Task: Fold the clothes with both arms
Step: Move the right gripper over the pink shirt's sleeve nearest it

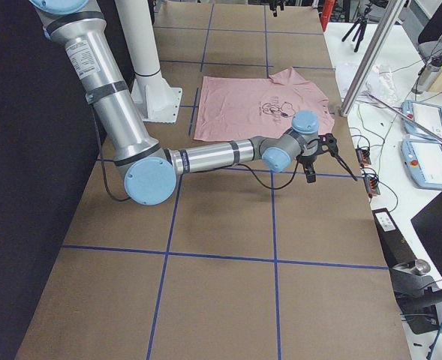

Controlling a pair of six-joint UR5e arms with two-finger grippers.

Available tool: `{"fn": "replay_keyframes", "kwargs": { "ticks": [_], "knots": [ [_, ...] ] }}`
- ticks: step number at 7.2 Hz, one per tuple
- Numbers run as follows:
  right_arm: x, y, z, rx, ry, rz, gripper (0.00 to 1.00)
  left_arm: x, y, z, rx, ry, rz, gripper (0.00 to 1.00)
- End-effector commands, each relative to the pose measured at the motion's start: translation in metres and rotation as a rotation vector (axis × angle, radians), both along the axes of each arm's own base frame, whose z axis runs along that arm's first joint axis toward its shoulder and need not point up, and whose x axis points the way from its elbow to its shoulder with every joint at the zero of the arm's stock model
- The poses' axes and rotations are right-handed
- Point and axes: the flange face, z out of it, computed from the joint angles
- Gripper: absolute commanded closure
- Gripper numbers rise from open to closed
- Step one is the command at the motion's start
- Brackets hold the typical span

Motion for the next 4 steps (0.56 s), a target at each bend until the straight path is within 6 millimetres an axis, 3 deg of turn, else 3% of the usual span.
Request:
{"fn": "replay_keyframes", "kwargs": {
  "ticks": [1,3,4],
  "knots": [
    [-0.095,-0.026,-0.033,0.02,0.005,-0.026,0.0,0.024,-0.01,-0.012,0.008,-0.025,-0.021,0.0],
    [-0.161,-0.022,-0.045,0.051,0.053,-0.052,0.0,0.026,-0.017,-0.029,0.009,-0.008,-0.043,0.0],
    [-0.18,-0.016,-0.031,0.069,0.074,-0.05,0.02,0.025,-0.017,-0.031,-0.006,0.002,-0.057,0.0]
  ]
}}
